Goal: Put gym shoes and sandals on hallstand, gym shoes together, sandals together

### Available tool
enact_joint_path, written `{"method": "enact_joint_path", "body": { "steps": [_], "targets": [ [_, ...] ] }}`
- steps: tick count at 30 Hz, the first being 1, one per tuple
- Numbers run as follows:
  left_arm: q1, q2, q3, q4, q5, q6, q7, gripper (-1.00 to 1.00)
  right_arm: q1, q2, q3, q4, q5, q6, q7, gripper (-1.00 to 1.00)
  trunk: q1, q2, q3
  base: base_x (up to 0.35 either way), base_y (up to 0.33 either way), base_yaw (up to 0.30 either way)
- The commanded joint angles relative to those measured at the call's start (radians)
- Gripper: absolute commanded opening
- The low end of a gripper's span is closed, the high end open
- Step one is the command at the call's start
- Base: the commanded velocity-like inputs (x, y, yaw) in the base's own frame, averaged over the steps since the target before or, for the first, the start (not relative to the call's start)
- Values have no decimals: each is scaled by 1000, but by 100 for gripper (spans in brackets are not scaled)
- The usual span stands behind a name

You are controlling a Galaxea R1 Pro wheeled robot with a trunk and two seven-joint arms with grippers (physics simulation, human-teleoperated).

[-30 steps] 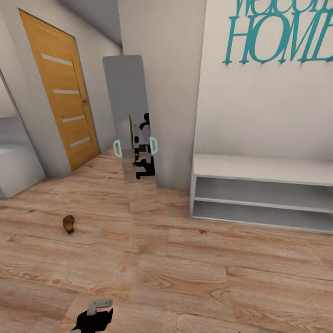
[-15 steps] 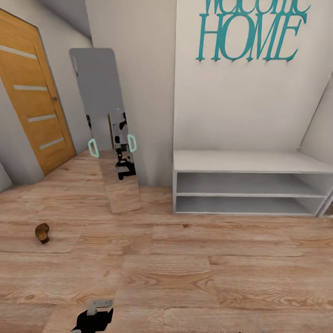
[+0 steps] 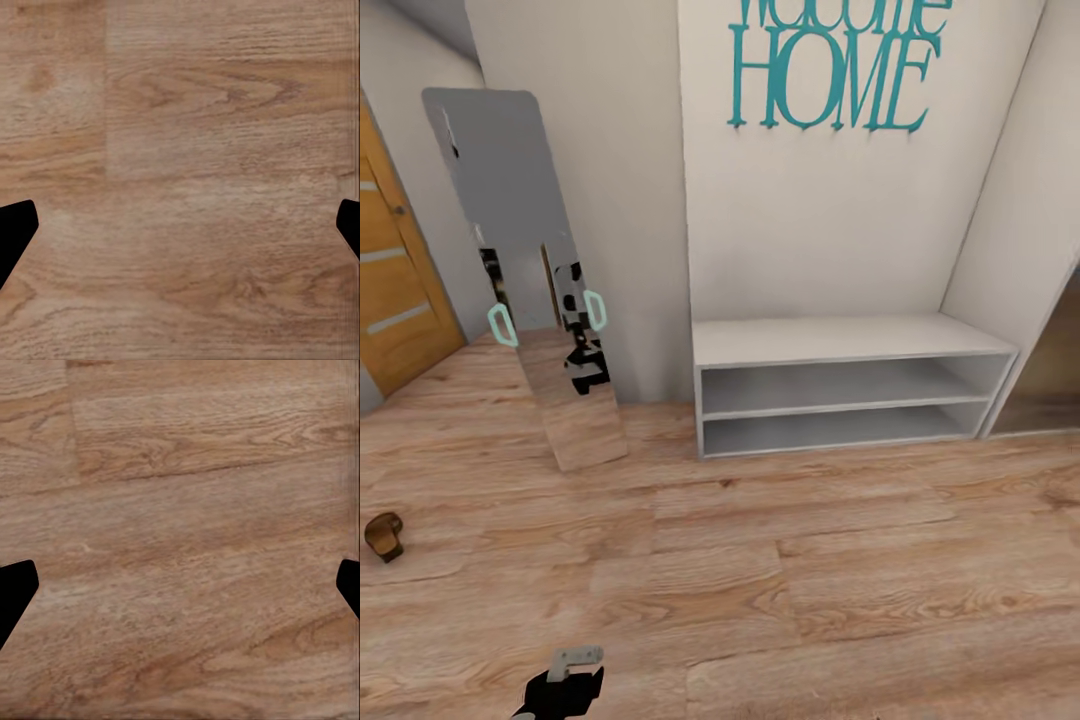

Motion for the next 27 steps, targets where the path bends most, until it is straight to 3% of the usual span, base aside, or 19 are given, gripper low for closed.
{"method": "enact_joint_path", "body": {
  "steps": [1,27],
  "targets": [
    [0,0,1,0,3,-4,1,100,-1,0,-1,1,1,-3,-1,100,0,0,-2,0,0,-283],
    [1,0,1,0,3,-5,2,100,-1,0,-1,1,1,-3,-1,100,0,0,-9,0,0,-290]
  ]
}}
